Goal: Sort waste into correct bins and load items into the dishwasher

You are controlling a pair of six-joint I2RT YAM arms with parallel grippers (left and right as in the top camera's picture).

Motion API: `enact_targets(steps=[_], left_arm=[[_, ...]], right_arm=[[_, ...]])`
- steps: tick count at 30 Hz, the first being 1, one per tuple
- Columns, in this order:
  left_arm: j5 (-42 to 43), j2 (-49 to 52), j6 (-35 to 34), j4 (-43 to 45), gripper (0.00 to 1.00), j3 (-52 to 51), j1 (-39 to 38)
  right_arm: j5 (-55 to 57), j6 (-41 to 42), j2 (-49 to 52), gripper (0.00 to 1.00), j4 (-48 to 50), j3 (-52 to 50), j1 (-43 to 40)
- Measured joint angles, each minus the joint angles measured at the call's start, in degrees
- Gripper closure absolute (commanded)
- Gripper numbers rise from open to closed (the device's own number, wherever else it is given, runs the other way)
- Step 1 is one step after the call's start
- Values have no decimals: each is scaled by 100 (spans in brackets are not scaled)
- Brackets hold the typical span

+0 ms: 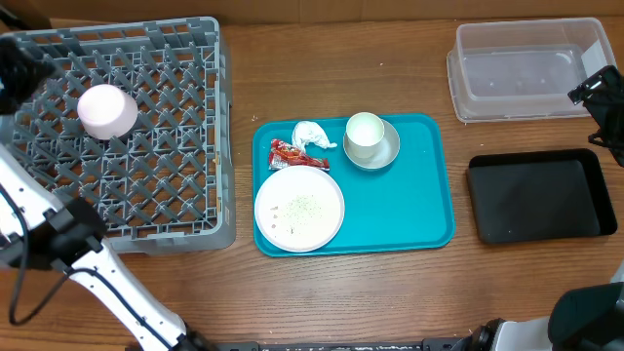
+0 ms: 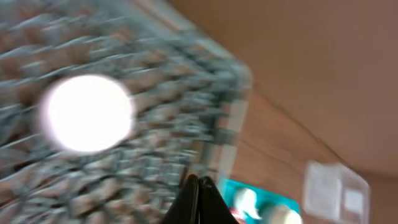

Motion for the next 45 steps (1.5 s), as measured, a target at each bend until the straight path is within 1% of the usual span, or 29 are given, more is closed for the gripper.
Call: enact_targets(steps=[2,6,8,12,13,14,15,17,18,20,24,27,29,33,41,43,45], left_arm=[[199,-376,31,0,96,2,-299],[540,-946,155,0,96,13,-1309],[575,-1062,197,-2,96,13,-1873],[297,-1088,260,0,90,-17,-3191],[129,-1088,278,-2,83,-76,-3541],[-92,-1088,308,0,69,-149,-3915],[-321,-1088,319,0,51,-243,-4249],[-872,-1088,343,-4,41,-535,-4968],[-1169,-1086,341,2,30,-726,-5335],[-1681,-1075,374,35,0,-1084,-5947],[-2367,-1071,317,197,0,-1620,-6728],[-2616,-1071,317,339,0,-1823,-6953],[-2721,-1071,317,494,0,-1923,-7010],[-2776,-1071,317,476,0,-2035,-7014],[-2599,-1064,317,581,0,-2455,-7014],[-2575,-1025,317,627,8,-2533,-7014],[-2555,-927,299,686,12,-2568,-7014]], right_arm=[[-2,0,0,0,-2,0,0],[0,2,0,0,0,0,0],[0,0,0,0,-2,0,0],[0,0,0,0,0,0,0],[-2,2,0,0,0,0,0],[0,0,0,0,0,0,0],[-2,0,0,0,0,0,0],[-2,0,0,0,2,0,0],[-2,2,0,0,-2,0,0],[-2,0,0,0,-2,0,0],[0,0,0,0,0,0,0],[-2,2,0,0,-2,0,0],[-2,2,0,0,-2,0,0],[0,2,0,1,-4,0,0],[0,0,0,0,-2,0,0],[0,0,0,0,-2,0,0],[0,0,0,1,0,0,0]])
